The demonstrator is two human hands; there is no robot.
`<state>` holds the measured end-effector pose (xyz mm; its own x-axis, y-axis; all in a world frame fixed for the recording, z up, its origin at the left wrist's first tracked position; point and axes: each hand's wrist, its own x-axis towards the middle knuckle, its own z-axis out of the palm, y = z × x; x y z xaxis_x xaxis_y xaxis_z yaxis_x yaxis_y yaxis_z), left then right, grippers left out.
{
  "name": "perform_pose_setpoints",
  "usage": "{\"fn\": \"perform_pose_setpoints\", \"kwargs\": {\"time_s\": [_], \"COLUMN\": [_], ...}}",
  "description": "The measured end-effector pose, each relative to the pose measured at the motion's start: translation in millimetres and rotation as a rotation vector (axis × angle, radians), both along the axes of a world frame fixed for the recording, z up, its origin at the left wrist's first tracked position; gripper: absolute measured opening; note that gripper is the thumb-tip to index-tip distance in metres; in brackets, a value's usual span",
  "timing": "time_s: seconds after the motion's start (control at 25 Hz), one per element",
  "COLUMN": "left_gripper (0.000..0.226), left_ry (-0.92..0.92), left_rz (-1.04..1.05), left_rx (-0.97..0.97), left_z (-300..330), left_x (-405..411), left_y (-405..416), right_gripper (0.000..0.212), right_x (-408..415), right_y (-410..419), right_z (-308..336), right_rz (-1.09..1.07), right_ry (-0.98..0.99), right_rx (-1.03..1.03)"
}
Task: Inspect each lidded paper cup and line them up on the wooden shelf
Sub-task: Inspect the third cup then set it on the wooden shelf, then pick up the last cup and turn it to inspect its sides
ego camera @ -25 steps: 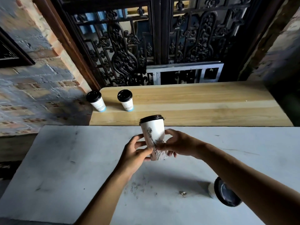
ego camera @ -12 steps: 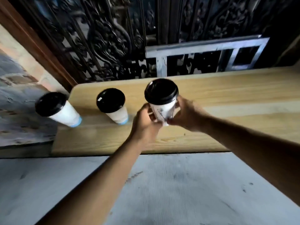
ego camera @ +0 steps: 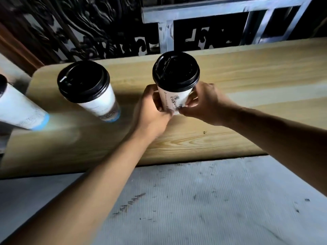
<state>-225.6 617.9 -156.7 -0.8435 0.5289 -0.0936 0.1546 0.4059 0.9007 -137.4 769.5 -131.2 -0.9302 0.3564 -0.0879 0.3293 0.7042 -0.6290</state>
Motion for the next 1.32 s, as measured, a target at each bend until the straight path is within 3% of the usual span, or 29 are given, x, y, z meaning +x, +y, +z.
{"fn": "perform_pose_setpoints", "kwargs": {"time_s": [0.32,0.52,0.6,0.72,0.92,1.2,1.32], "left_gripper": [0.054,0.089,0.096,0.102,0.086,0.071,0.064], "left_ry": [-0.014,-0.072,-0.085,-0.115,-0.048,0.038,0.087], "left_rz": [0.031,0.072,0.058,0.021,-0.026,-0.142,-0.232], "left_rx": [-0.026,-0.03,-0.059,-0.1,-0.145,-0.189,-0.272], "left_z": [-9,-2,6,24,63,105,124], "left_x": [0,11,22,46,104,234,314], "left_y": [0,-8,-19,-39,-61,-69,-79], "right_gripper": [0.042,0.102,0.11,0.104,0.098,0.087,0.073], "right_x": [-1,11,30,63,123,256,334], "right_y": [-10,-10,-13,-17,-23,-18,-16], "right_z": [-15,-7,3,30,72,123,146], "right_rz": [-0.07,-0.128,-0.118,-0.073,-0.014,-0.055,-0.081], "right_ry": [-0.006,-0.076,-0.18,-0.291,-0.304,-0.189,-0.062], "right_rx": [0.0,-0.067,-0.02,-0.001,0.047,-0.015,-0.05]}}
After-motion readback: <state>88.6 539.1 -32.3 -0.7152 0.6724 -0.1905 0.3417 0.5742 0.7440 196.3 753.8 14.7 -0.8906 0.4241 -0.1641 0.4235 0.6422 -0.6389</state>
